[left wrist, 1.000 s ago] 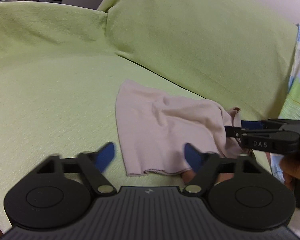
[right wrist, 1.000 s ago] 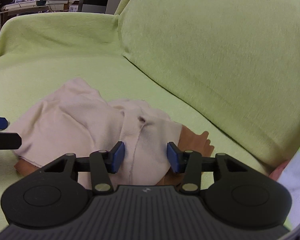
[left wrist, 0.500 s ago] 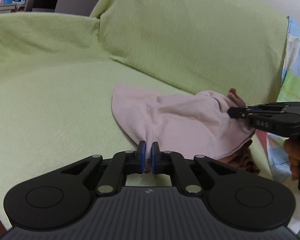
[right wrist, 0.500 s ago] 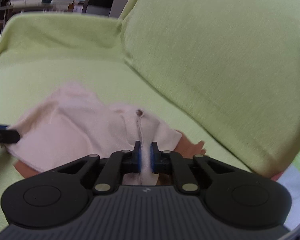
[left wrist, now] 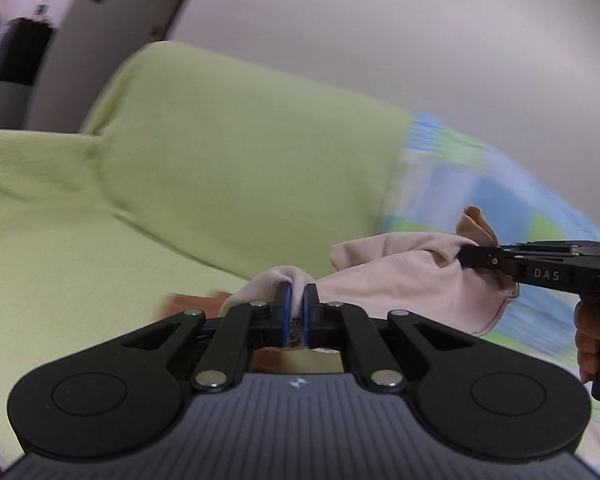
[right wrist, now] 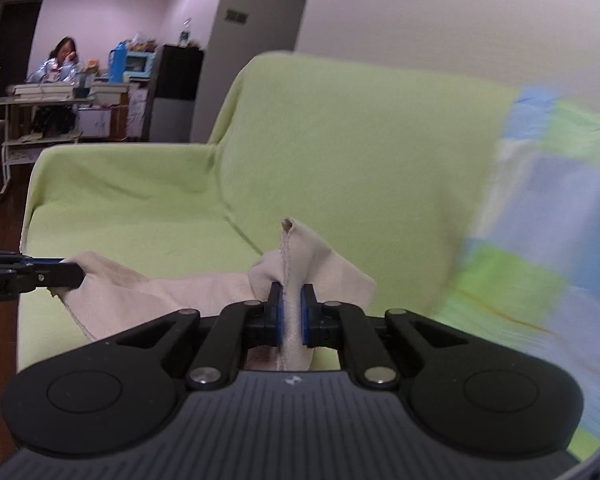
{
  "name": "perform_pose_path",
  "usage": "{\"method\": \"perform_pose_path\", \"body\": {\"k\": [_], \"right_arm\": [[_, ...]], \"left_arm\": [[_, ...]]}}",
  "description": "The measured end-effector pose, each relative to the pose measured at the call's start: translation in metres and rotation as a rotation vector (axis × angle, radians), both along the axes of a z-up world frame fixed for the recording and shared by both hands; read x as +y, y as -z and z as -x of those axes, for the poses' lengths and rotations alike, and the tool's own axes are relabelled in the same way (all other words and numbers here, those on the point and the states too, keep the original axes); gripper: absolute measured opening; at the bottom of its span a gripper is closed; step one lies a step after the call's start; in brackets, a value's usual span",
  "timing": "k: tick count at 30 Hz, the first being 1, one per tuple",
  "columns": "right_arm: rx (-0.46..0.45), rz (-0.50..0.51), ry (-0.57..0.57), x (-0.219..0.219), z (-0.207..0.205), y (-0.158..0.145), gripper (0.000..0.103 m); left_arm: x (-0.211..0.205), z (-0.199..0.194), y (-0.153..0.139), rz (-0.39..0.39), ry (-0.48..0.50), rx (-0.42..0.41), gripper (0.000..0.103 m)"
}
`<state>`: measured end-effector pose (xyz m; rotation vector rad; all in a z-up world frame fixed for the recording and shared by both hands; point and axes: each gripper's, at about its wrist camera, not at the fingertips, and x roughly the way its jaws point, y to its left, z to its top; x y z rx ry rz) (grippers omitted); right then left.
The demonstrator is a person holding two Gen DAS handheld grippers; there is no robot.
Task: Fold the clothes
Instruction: 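Lift the beige garment with both grippers and carry it onto the checked sheet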
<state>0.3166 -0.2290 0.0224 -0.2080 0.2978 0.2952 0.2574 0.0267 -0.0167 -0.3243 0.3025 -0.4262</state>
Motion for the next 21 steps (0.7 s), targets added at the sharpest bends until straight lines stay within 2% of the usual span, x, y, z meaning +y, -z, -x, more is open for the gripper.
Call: {"method": "perform_pose_path", "body": {"k": [4, 5, 7, 9, 12, 16, 18, 21], "right_arm": [[0.014, -0.022, 0.144, -0.074, 0.095, -0.013, 0.006], [0.016, -0.024, 0.155, -0.081, 0.102, -0.013, 0.006], [0.035, -0.061, 0.269, -0.127, 0.167, -0.011, 0.006], [0.071, -0.115, 0.389, -0.172, 0.228, -0.001, 0.006], [0.105, -0.173, 0.52, -0.215, 0.293, 0.017, 0.006], [0.113, -0.239, 0.612, -0.259, 0.341, 0.036, 0.006], [0.112, -0.274, 0.646, -0.278, 0.358, 0.045, 0.006], [0.042, -0.32, 0.658, -0.312, 0.374, 0.049, 0.006]], "left_arm": [[-0.074, 0.047, -0.018, -0.004, 0.183, -0.008, 0.002], [-0.092, 0.057, -0.02, -0.007, 0.23, -0.007, 0.002], [-0.129, 0.076, -0.024, -0.012, 0.323, -0.005, 0.002], [-0.171, 0.095, -0.028, -0.027, 0.42, -0.004, 0.002], [-0.216, 0.114, -0.032, -0.065, 0.51, -0.014, 0.002], [-0.277, 0.137, -0.04, -0.107, 0.586, -0.033, 0.002], [-0.297, 0.141, -0.048, -0.132, 0.592, -0.057, 0.002], [-0.323, 0.156, -0.066, -0.162, 0.585, -0.121, 0.002]]}}
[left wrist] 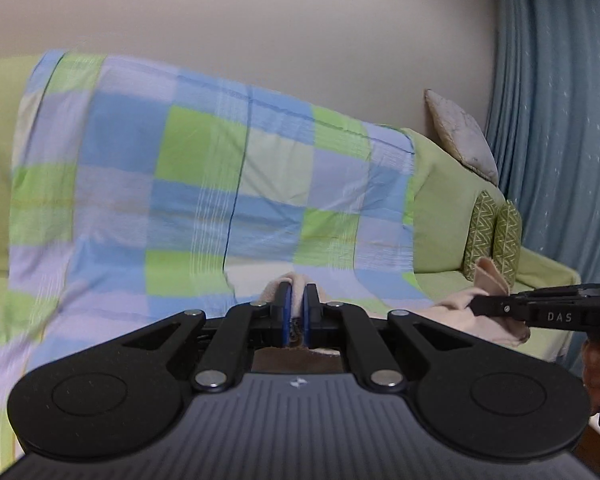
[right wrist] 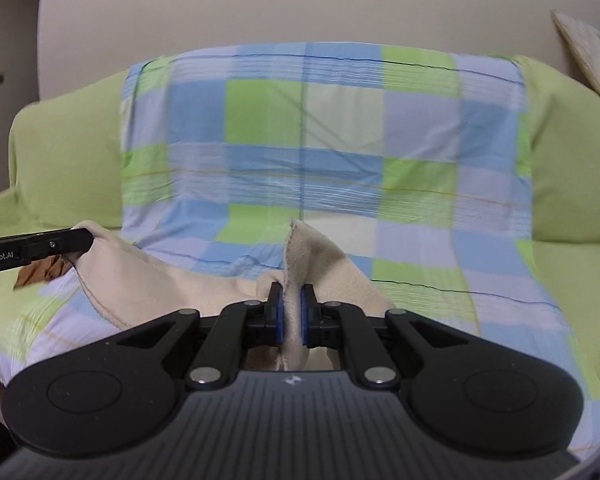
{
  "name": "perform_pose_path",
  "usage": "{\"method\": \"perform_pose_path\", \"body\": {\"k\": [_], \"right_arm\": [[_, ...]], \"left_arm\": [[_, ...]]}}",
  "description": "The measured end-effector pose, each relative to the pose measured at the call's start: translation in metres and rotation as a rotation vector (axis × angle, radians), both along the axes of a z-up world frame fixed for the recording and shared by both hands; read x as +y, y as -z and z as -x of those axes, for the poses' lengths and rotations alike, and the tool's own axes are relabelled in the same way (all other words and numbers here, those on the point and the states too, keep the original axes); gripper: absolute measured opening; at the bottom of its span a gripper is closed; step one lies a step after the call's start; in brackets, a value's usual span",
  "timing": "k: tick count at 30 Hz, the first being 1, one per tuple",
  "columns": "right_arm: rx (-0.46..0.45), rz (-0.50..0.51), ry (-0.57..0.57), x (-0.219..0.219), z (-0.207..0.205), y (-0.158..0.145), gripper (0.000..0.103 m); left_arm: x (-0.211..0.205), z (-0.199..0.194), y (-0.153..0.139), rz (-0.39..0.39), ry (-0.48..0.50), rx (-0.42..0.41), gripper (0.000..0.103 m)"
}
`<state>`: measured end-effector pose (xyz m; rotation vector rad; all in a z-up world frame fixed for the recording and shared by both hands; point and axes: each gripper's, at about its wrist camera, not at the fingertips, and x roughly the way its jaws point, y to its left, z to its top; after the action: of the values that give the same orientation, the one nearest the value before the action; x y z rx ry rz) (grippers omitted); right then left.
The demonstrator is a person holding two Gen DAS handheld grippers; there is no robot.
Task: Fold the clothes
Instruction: 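Lift the beige garment with both grippers and carry it onto the checked sheet, then open both grippers to release the beige garment onto the checked sheet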
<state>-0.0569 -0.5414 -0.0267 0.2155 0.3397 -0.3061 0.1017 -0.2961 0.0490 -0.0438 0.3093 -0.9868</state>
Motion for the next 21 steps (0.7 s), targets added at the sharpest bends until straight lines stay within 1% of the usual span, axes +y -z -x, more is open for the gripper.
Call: {"method": "perform_pose_path", "body": {"k": [1, 3, 5, 7, 8, 9, 10, 11, 12, 13, 14, 15, 17, 19, 21], "right_arm": [[-0.043, 0.002, 0.005, -0.006, 0.008, -0.001, 0.006], [-0.119, -0.001, 0.012, -0.021, 0.02, 0.005, 0.006], [-0.136, -0.014, 0.007, -0.026, 0.023, 0.022, 0.007], [-0.096, -0.08, -0.001, -0.035, 0.023, 0.049, 0.008], [-0.073, -0.117, -0.005, -0.038, 0.023, 0.062, 0.01], [0.002, -0.217, -0.013, -0.045, 0.024, 0.099, 0.013], [0.036, -0.265, -0.009, -0.047, 0.028, 0.118, 0.013], [0.046, -0.299, -0.005, -0.048, 0.034, 0.132, 0.015], [0.041, -0.316, 0.002, -0.05, 0.042, 0.141, 0.021], [0.029, -0.322, 0.011, -0.051, 0.052, 0.145, 0.025], [0.015, -0.32, 0.027, -0.053, 0.062, 0.148, 0.034], [0.004, -0.309, 0.055, -0.055, 0.075, 0.149, 0.037], [-0.01, -0.295, 0.13, -0.063, 0.097, 0.154, 0.038], [0.018, -0.286, 0.214, -0.08, 0.108, 0.163, 0.04], [0.06, -0.273, 0.294, -0.095, 0.119, 0.172, 0.042]], "left_arm": [[-0.006, 0.004, -0.003, -0.006, -0.007, -0.026, 0.002], [-0.015, 0.013, 0.001, -0.037, -0.021, -0.053, 0.003], [-0.021, 0.017, 0.03, -0.123, -0.021, 0.012, 0.003], [-0.027, 0.02, 0.06, -0.211, -0.021, 0.082, 0.003], [-0.03, 0.022, 0.075, -0.255, -0.021, 0.117, 0.004], [-0.032, 0.024, 0.091, -0.299, -0.021, 0.152, 0.005], [-0.029, 0.026, 0.101, -0.327, -0.021, 0.172, 0.007], [-0.024, 0.029, 0.112, -0.353, -0.021, 0.191, 0.008], [-0.02, 0.031, 0.122, -0.379, -0.021, 0.209, 0.012], [-0.011, 0.031, 0.126, -0.387, -0.027, 0.218, 0.015], [-0.002, 0.031, 0.13, -0.392, -0.033, 0.225, 0.027], [0.009, 0.027, 0.131, -0.389, -0.047, 0.233, 0.035], [0.028, 0.015, 0.127, -0.388, -0.092, 0.224, 0.036], [0.047, -0.003, 0.122, -0.386, -0.15, 0.209, 0.036], [0.059, -0.018, 0.123, -0.38, -0.199, 0.204, 0.041]]}}
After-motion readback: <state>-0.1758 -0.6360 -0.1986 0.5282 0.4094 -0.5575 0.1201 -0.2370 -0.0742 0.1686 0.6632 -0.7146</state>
